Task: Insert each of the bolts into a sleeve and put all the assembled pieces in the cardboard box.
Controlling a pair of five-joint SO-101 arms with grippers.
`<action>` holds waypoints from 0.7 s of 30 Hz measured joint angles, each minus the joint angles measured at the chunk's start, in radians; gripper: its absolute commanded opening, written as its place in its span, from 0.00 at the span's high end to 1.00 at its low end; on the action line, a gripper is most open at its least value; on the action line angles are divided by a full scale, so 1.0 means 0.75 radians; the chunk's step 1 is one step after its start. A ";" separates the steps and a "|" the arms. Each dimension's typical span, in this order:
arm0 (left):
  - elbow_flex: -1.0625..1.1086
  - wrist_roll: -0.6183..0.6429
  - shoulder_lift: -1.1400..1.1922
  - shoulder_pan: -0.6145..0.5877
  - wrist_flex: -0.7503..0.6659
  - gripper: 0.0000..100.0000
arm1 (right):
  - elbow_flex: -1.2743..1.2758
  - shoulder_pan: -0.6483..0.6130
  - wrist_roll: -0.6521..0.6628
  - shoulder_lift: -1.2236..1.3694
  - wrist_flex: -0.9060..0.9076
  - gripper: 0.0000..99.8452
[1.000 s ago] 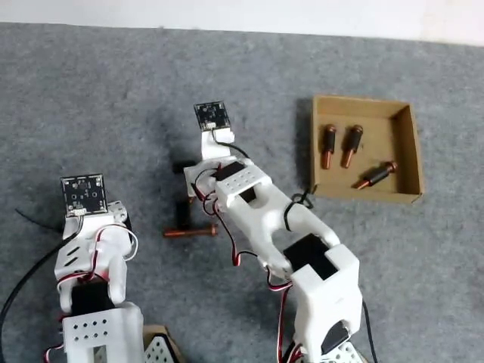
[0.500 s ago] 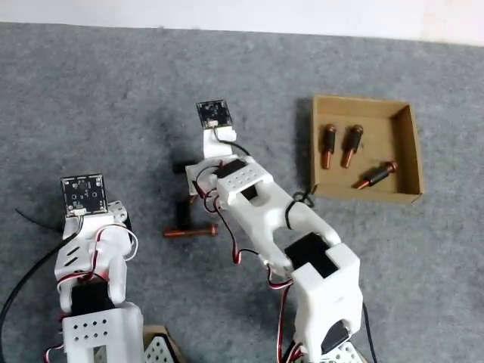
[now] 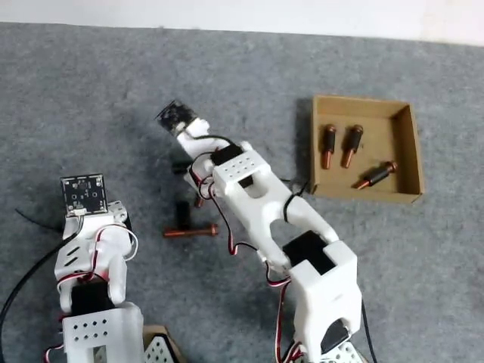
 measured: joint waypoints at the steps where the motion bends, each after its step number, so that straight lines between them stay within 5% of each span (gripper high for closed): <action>1: 0.000 0.000 0.000 0.000 0.000 0.99 | 0.000 0.000 0.057 0.000 0.000 0.83; 7: 0.000 0.000 0.000 0.000 0.000 0.99 | -0.070 -0.016 0.303 0.018 0.000 0.83; 14: 0.000 0.000 0.000 0.000 0.000 0.99 | -0.229 -0.031 0.350 0.031 0.043 0.83; 21: 0.000 0.000 0.000 0.000 0.000 0.99 | -0.653 -0.057 0.413 0.327 0.336 0.83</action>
